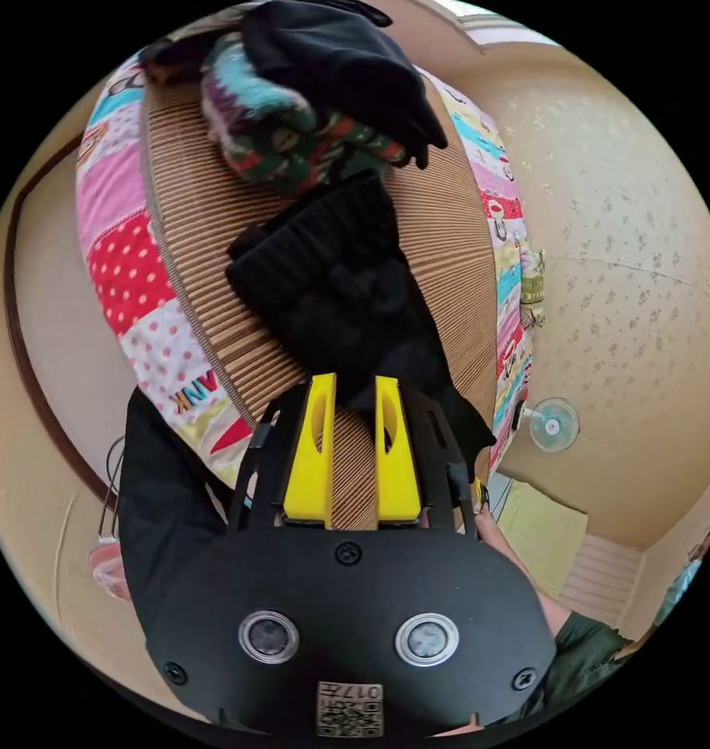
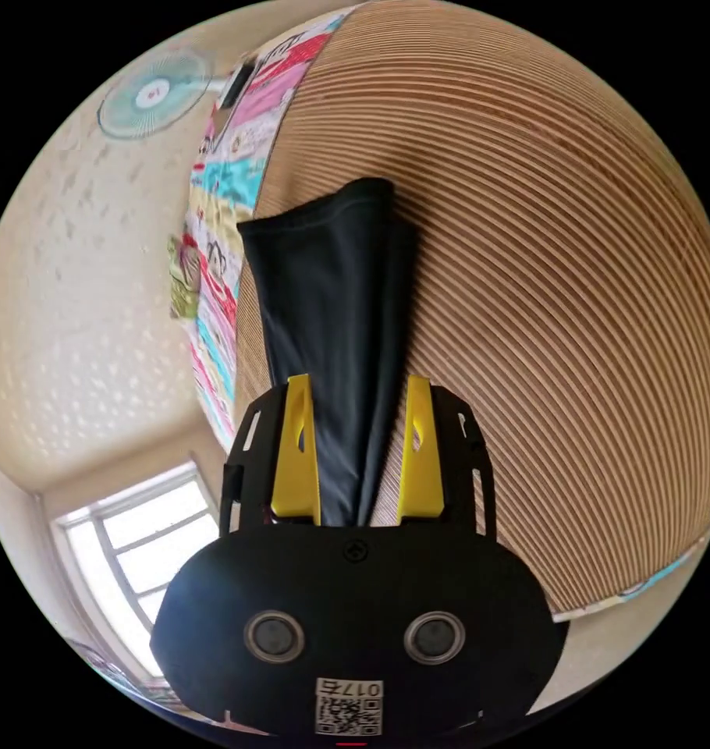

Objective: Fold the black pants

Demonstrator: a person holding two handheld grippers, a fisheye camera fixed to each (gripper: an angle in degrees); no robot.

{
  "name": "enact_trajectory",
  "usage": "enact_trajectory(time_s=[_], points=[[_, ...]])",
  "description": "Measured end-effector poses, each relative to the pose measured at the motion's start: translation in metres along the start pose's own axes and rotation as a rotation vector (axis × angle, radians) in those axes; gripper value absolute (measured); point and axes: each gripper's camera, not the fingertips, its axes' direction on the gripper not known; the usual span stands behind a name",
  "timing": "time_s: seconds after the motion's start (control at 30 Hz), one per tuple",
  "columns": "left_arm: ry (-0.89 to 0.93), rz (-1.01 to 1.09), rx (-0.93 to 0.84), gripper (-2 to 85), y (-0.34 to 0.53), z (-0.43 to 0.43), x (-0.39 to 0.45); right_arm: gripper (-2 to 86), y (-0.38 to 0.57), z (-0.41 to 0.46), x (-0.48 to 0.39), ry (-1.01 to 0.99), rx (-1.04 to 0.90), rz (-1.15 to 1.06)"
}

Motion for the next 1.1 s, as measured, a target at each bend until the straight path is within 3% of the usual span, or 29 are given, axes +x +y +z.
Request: enact_trajectory(time_s=[0.13,0.3,0.4,0.5,0.63,0.7,0.8,0.93,1.0,1.1], points=[[0.035,-0.127,0.019,9.7,0.019,-0.008,-0.033,14.4,-0.024,0.013,-0.005,0.009,-0.042,-0.061],[0.071,-0.192,0.032,11.2,0.015,-0.014,-0.042,4.4,-0.059,0.030,-0.047,0.171,-0.233,-0.212],[0.129,-0.220,0.051,12.7,0.003,-0.019,-0.039,3.4,-0.035,-0.011,-0.085,0.187,-0.138,-0.411],[0.163,-0.225,0.055,15.1,-0.010,-0.020,-0.029,2.8,0.016,-0.076,-0.087,0.320,0.025,-0.458],[0.101,-0.150,-0.042,18.5,-0.033,0.001,-0.005,2.2,0.054,-0.136,-0.012,0.427,0.170,-0.227],[0.104,-0.095,-0.096,18.9,-0.041,0.019,0.010,1.7,0.062,-0.155,0.074,0.430,0.112,0.056],[0.125,-0.027,-0.128,19.3,-0.050,0.043,0.041,1.0,0.087,-0.174,0.140,0.395,0.044,0.236],[0.157,-0.012,-0.185,17.5,-0.071,0.074,0.078,0.6,0.115,-0.181,0.148,0.331,0.026,0.210],[0.068,-0.041,-0.254,10.9,-0.087,0.084,0.088,0.5,0.128,-0.175,0.143,0.322,0.005,0.201],[0.209,0.065,-0.341,5.4,-0.112,0.074,0.118,0.4,0.135,-0.168,0.135,0.262,-0.013,0.186]])
